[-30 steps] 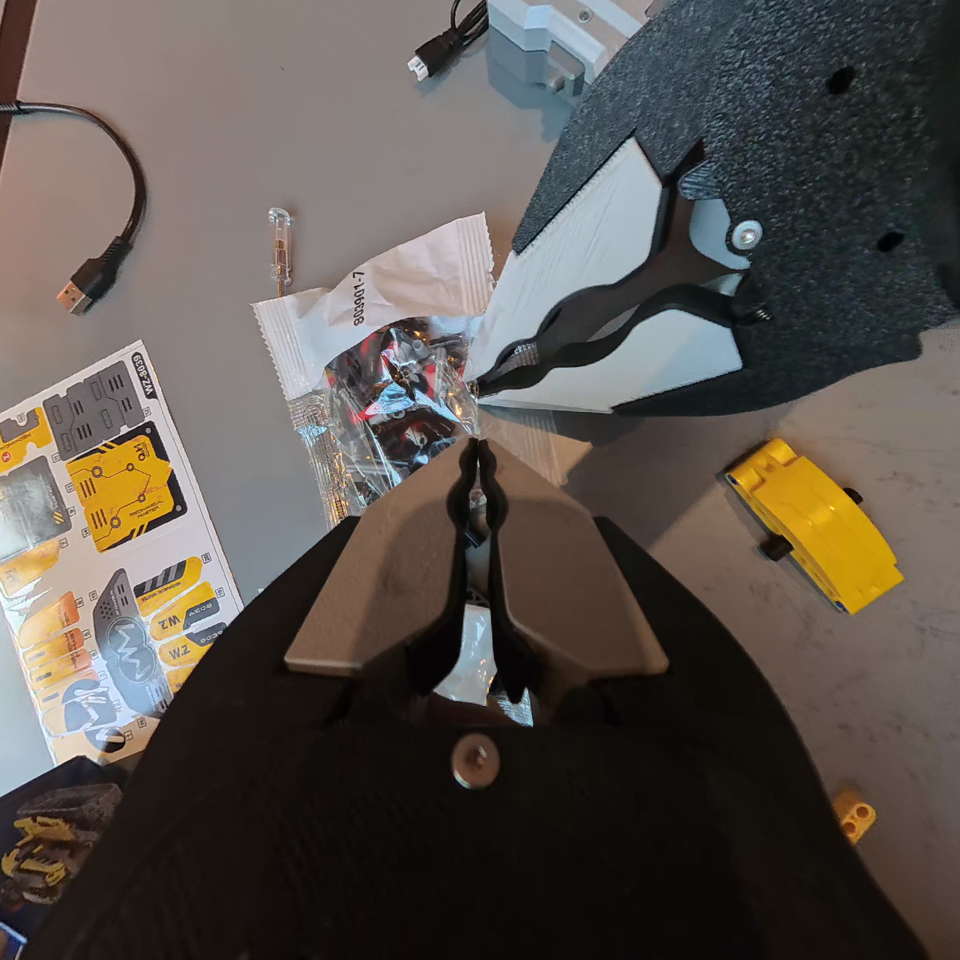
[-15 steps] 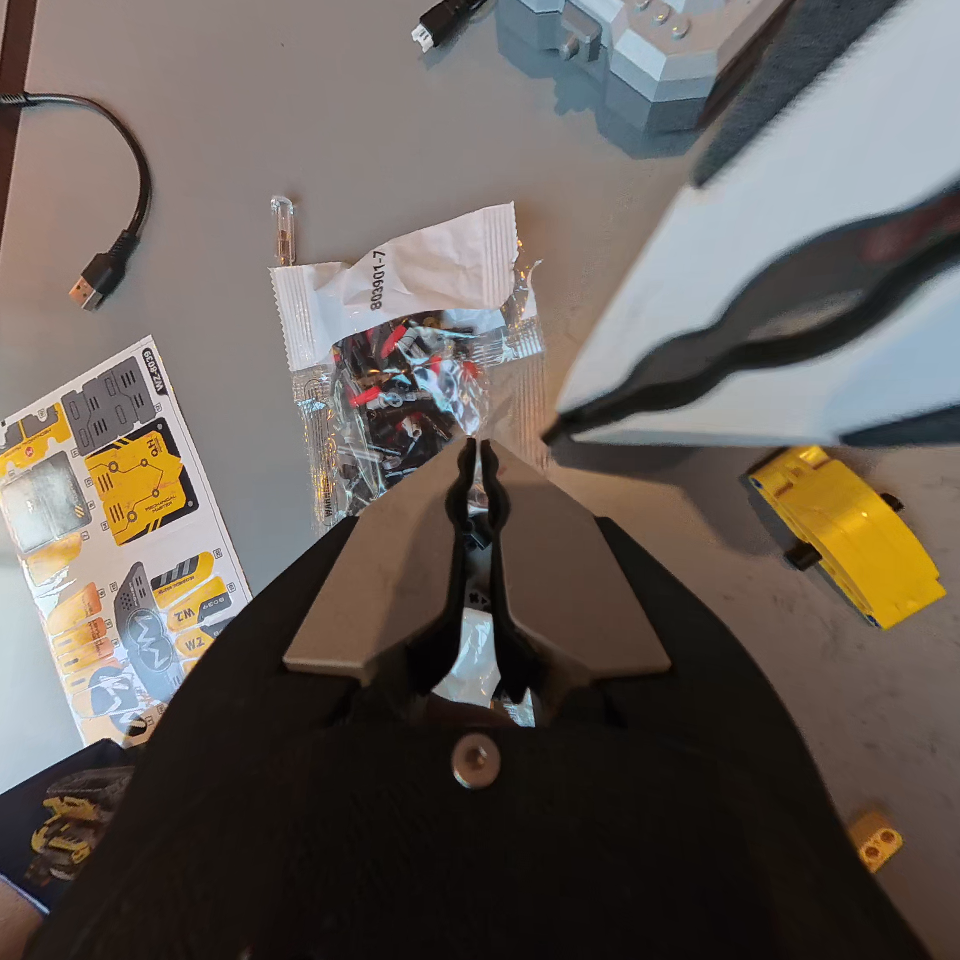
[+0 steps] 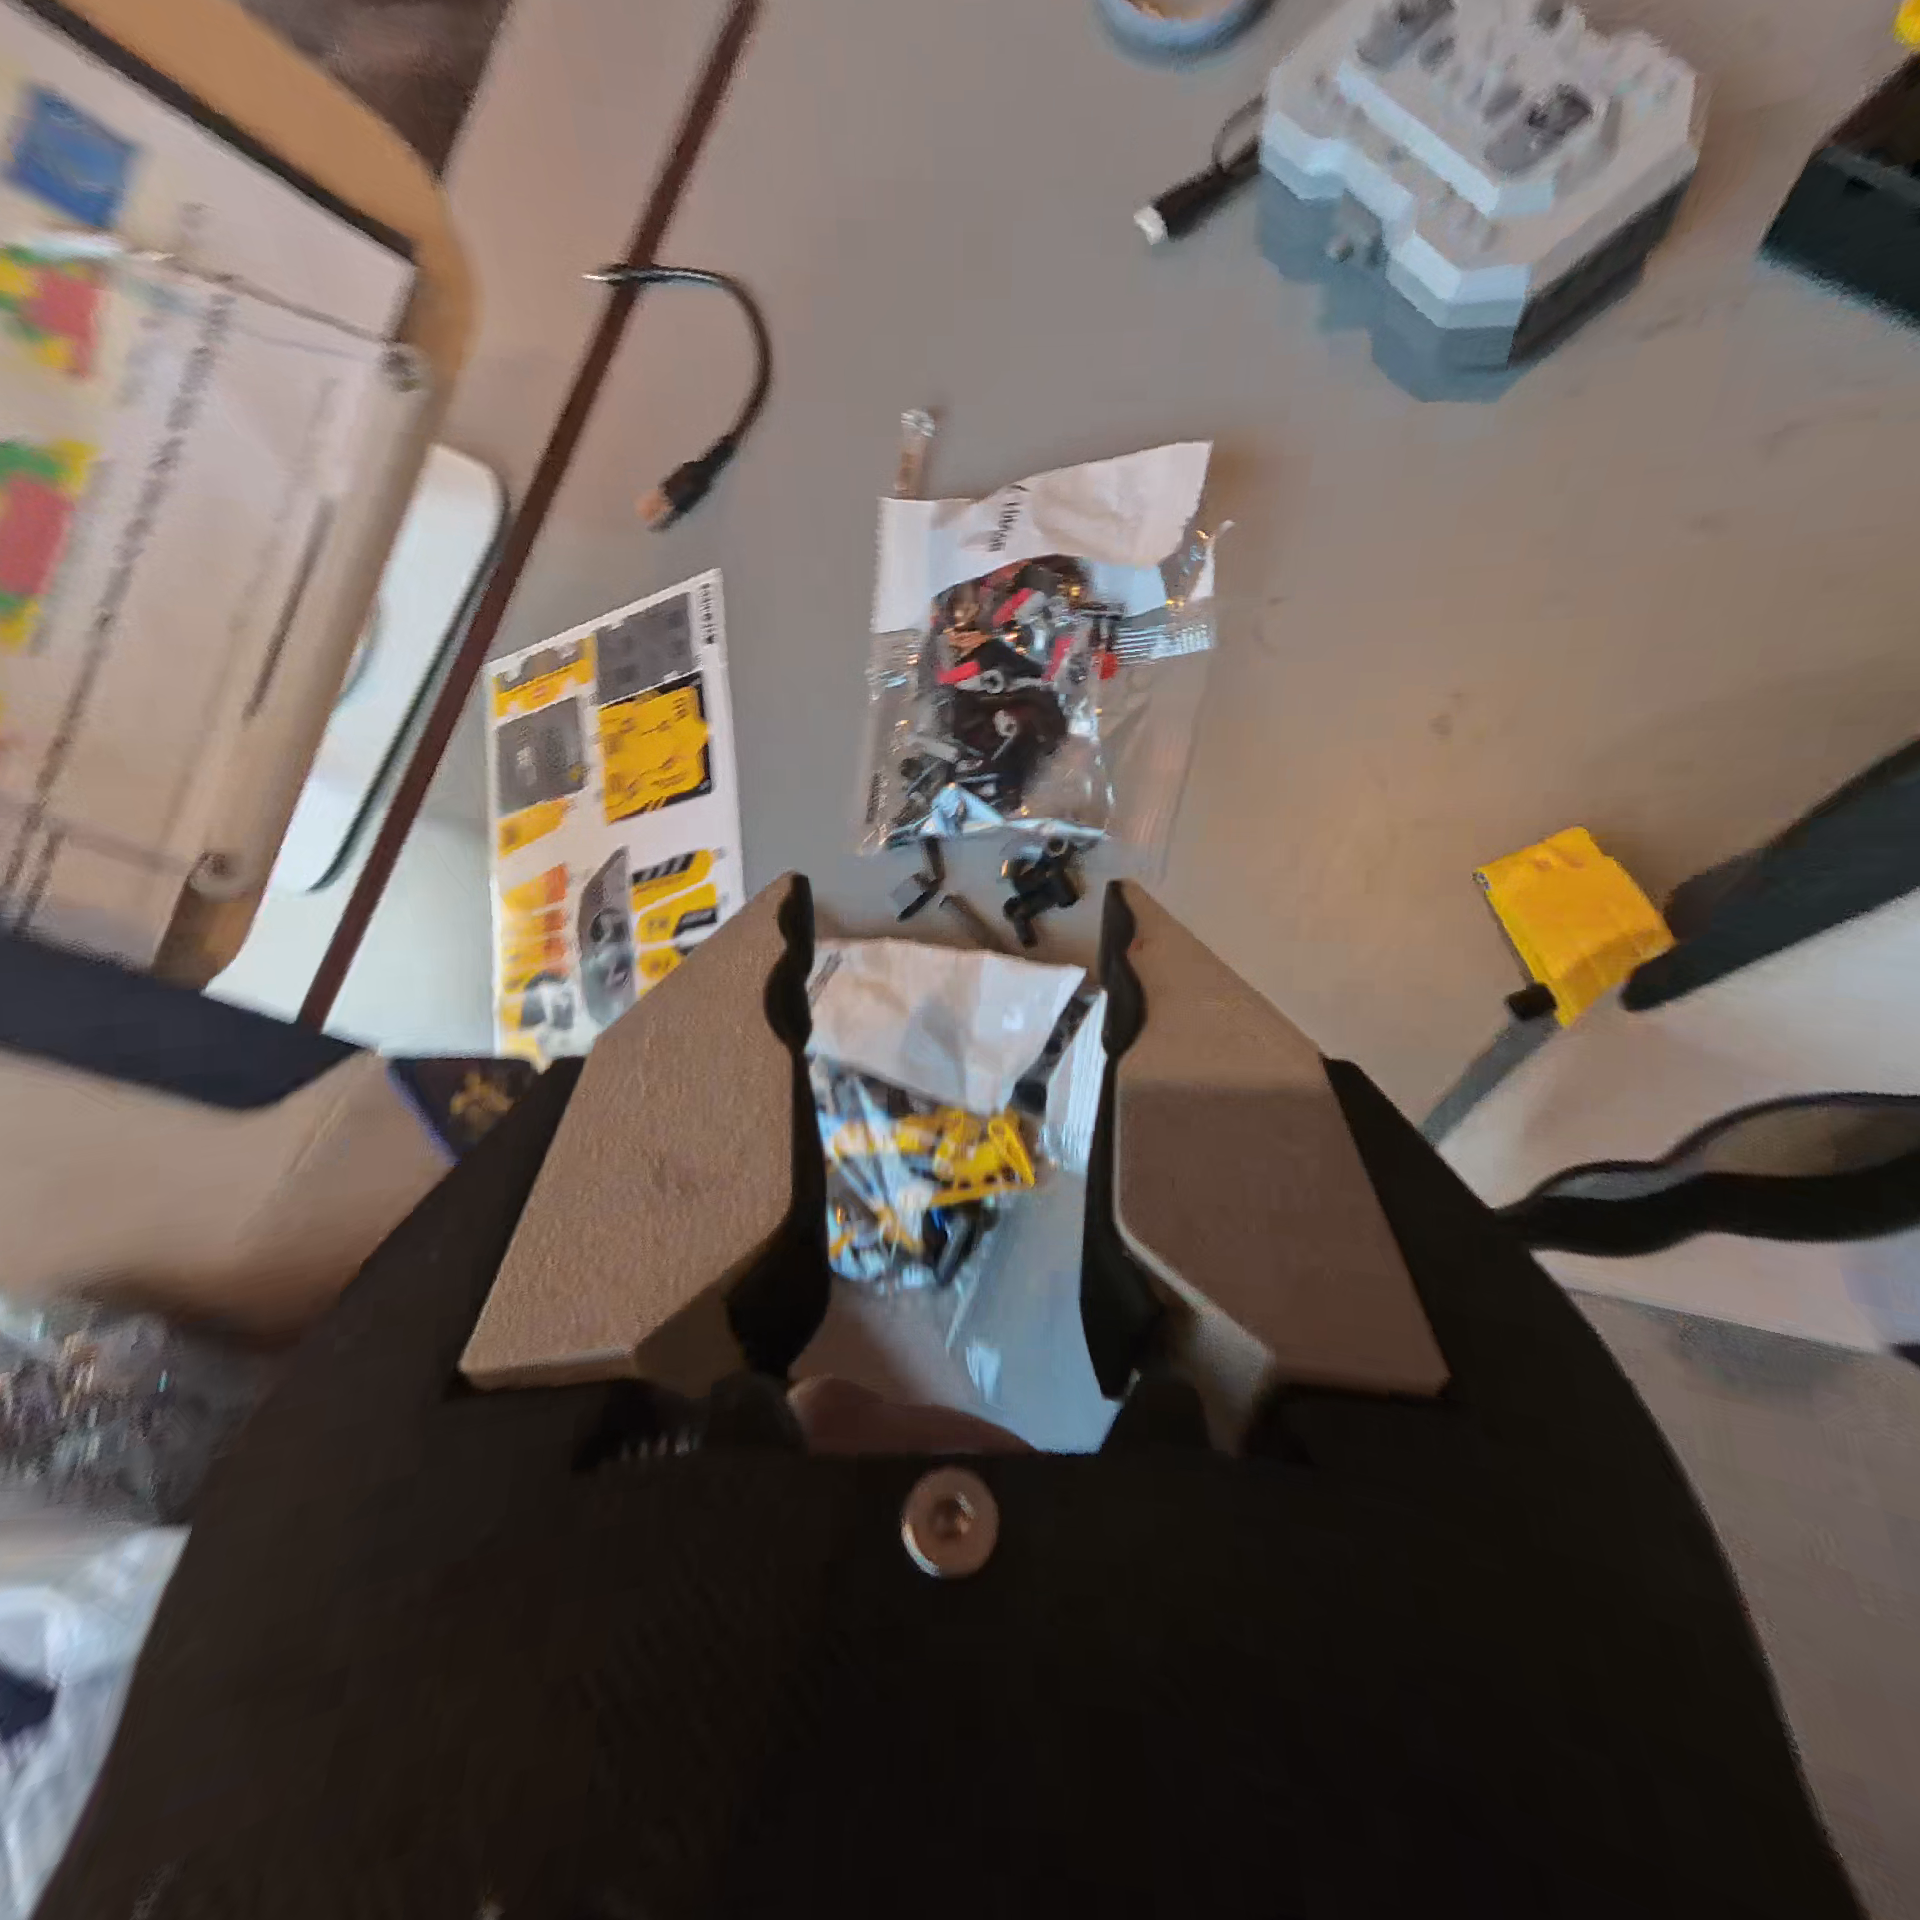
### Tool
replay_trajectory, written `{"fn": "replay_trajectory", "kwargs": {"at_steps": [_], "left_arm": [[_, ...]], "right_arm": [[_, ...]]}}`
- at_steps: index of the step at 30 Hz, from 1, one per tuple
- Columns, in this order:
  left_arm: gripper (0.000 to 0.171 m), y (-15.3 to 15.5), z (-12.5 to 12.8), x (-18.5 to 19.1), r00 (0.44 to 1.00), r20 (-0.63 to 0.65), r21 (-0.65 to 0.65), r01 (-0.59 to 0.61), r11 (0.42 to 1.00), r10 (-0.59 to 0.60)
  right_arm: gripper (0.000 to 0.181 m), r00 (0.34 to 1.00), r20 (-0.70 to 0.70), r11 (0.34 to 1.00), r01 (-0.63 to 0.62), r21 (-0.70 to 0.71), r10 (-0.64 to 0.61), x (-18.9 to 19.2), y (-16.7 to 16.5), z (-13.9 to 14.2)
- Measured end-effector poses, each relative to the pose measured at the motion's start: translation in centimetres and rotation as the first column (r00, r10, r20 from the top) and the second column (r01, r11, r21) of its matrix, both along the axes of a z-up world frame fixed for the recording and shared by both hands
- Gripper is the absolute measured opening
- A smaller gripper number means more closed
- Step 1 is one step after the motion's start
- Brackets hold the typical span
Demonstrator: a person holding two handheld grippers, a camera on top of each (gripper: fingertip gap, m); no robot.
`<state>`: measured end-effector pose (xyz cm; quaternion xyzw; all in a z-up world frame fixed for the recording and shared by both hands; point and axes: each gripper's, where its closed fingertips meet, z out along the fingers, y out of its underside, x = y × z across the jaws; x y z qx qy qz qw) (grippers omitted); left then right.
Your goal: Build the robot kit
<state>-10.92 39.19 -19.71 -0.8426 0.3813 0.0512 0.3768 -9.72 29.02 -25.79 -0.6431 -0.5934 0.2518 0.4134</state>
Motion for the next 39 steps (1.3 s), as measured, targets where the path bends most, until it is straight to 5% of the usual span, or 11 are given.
{"fn": "replay_trajectory", "kwargs": {"at_steps": [4,8,13,20,27,34,39], "left_arm": [[0.044,-5.6,3.9,-3.2,0.982,0.130,0.100,-0.151,0.983,0.138],[0.041,-13.2,4.7,-5.2,0.965,0.161,0.152,-0.231,0.961,0.206],[0.040,-22.7,3.0,-6.1,0.931,0.264,0.139,-0.295,0.945,0.252],[0.036,-31.3,-3.5,-5.8,0.853,0.404,0.036,-0.375,0.926,0.330],[0.031,-34.9,-10.3,-1.0,0.893,0.375,-0.025,-0.259,0.966,0.249],[0.025,-36.1,-13.9,1.9,0.850,0.485,-0.156,-0.146,0.977,0.205],[0.024,-35.9,-14.9,2.5,0.897,0.413,-0.126,-0.115,0.985,0.158]], "right_arm": [[0.003,0.996,0.084,1.000,-0.029,-0.012,0.030,-2.2,-1.7,-1.6],[0.003,0.984,0.175,0.999,-0.028,0.024,0.023,-3.2,-2.1,-3.3],[0.013,0.983,0.175,0.999,-0.046,-0.023,0.049,-3.0,-3.0,-2.8],[0.012,0.989,0.149,0.996,0.027,-0.080,-0.015,-1.5,-0.5,-1.4],[0.000,0.957,0.277,0.995,0.094,-0.031,-0.082,-2.9,1.9,-2.7],[0.000,0.926,0.345,0.988,0.134,0.082,-0.154,-1.8,3.3,-3.3],[0.000,0.951,0.284,0.993,0.121,0.014,-0.120,-2.5,2.5,-2.8]]}}
